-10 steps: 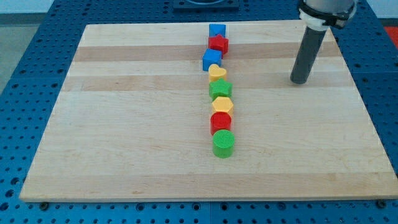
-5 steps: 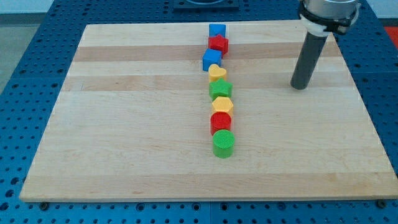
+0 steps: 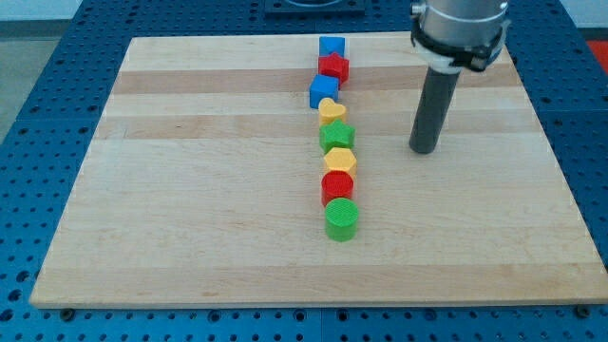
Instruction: Move your arm towards yellow hexagon
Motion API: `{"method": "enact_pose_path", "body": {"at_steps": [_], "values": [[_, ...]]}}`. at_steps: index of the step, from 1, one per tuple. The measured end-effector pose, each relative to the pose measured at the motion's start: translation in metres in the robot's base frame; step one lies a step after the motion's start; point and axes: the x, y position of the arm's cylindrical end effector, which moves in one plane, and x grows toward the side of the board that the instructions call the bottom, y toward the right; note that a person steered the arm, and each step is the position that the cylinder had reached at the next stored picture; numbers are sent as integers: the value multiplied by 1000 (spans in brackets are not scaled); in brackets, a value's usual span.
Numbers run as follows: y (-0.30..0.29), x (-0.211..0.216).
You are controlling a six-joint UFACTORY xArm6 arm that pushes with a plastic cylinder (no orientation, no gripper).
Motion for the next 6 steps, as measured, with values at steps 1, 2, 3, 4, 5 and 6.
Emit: {"method": "enact_pose_path", "body": {"at_steps": [1, 2, 3, 4, 5, 6], "values": [[-31, 3], [-36, 3], [-36, 3], [-36, 6], [-36, 10], [-36, 14]]}}
